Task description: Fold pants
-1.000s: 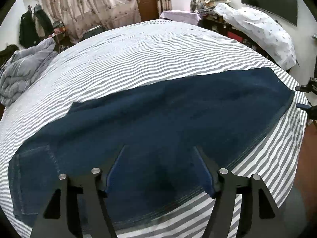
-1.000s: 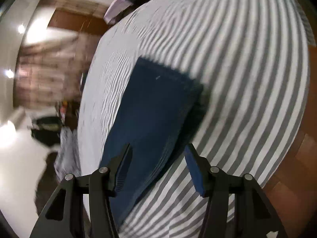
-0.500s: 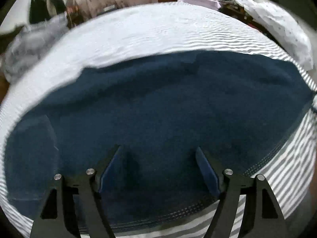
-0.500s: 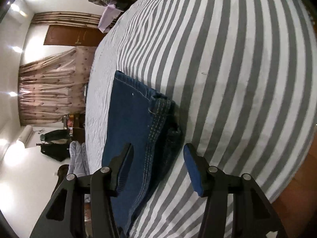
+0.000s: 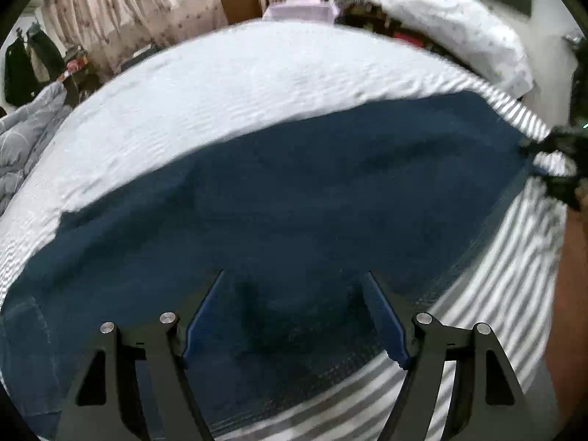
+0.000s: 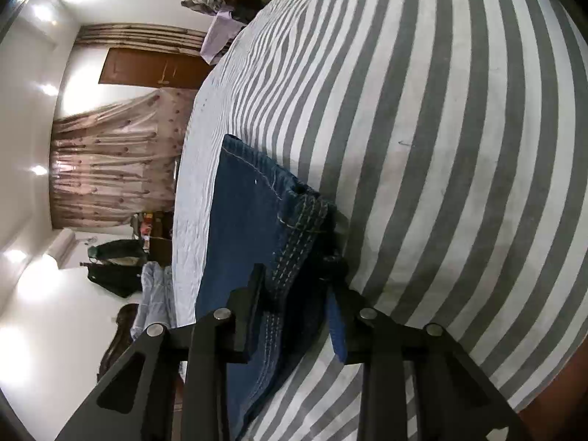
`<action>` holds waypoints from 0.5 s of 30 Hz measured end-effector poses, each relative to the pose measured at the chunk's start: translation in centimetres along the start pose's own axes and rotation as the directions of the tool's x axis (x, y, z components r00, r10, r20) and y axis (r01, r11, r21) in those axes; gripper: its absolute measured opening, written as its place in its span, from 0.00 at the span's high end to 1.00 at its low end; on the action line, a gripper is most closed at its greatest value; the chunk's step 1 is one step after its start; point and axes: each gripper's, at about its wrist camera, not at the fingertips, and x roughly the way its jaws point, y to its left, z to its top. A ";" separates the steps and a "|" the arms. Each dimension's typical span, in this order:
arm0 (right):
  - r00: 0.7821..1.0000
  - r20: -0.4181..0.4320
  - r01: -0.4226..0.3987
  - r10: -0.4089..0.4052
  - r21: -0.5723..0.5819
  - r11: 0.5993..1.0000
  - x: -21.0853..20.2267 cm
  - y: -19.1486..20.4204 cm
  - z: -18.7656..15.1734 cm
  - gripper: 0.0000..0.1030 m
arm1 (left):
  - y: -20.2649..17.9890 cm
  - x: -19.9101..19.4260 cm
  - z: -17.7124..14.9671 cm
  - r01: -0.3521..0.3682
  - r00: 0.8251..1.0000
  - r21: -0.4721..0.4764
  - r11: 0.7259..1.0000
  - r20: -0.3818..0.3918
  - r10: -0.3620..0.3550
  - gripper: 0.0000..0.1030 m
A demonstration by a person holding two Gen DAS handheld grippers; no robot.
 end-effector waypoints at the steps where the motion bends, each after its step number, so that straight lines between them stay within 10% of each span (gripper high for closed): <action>1: 1.000 0.000 0.006 -0.006 -0.006 1.000 0.0 0.1 0.0 0.77 | 0.0 0.8 -0.3 0.003 1.000 -0.013 1.000 -0.013 -0.004 0.25; 15: 0.999 0.017 -0.030 0.036 -0.261 0.965 -1.5 10.2 -1.0 0.84 | 1.2 1.1 -0.4 0.067 0.998 -0.091 0.994 -0.010 -0.068 0.26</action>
